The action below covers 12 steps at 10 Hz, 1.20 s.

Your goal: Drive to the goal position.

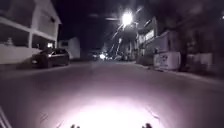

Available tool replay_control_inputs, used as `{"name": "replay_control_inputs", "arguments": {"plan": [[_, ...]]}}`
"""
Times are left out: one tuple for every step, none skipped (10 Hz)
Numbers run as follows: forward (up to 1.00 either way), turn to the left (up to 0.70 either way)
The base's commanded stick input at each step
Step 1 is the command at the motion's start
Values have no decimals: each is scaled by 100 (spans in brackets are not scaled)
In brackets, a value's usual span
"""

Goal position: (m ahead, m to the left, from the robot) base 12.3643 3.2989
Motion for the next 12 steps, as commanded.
{"name": "replay_control_inputs", "arguments": {"plan": [[85, 0], [85, 0], [85, 0], [85, 0], [85, 0], [85, -8], [85, -29], [85, -34], [85, -18], [85, 0], [85, 0], [85, 0]]}}
